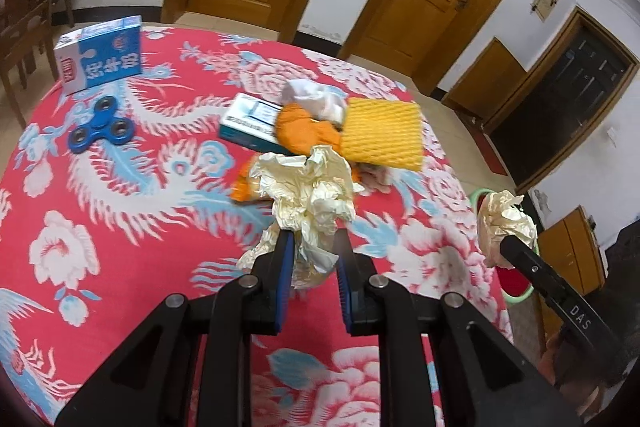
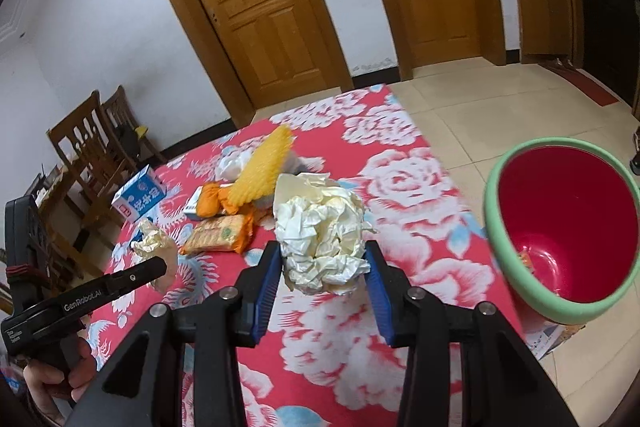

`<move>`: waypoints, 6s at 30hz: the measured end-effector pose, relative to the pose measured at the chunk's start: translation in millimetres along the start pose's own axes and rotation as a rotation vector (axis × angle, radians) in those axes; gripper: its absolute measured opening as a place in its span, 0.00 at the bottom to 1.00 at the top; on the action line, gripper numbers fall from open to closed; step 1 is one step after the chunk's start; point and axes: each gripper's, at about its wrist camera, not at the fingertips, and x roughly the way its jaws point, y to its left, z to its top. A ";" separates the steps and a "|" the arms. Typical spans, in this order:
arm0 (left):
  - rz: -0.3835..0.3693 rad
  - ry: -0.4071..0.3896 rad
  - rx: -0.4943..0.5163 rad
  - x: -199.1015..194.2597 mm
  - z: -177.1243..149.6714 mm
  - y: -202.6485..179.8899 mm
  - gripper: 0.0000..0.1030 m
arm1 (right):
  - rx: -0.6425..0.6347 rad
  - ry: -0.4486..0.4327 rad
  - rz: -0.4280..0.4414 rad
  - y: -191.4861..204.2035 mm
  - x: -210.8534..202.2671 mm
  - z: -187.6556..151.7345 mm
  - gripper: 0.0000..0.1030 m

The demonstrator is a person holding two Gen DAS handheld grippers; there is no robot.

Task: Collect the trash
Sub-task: 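Carry both crumpled papers over the red bucket with both grippers, then open both grippers to drop the papers into the bucket, then move both grippers back over the table toward the orange mesh bag and foam net, then grasp the orange mesh bag with the left gripper while the right grasps the yellow foam net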

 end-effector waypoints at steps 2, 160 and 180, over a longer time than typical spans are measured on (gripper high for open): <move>-0.008 0.002 0.010 0.5 0.0 -7.3 0.19 | 0.012 -0.008 -0.007 -7.2 -4.7 0.3 0.43; 0.036 -0.035 0.044 73.3 67.6 -5.7 0.40 | 0.137 0.057 -0.115 -48.4 25.5 18.6 0.72; 0.019 -0.048 0.060 82.4 65.9 -1.7 0.29 | 0.096 0.080 -0.100 -32.1 44.3 24.3 0.72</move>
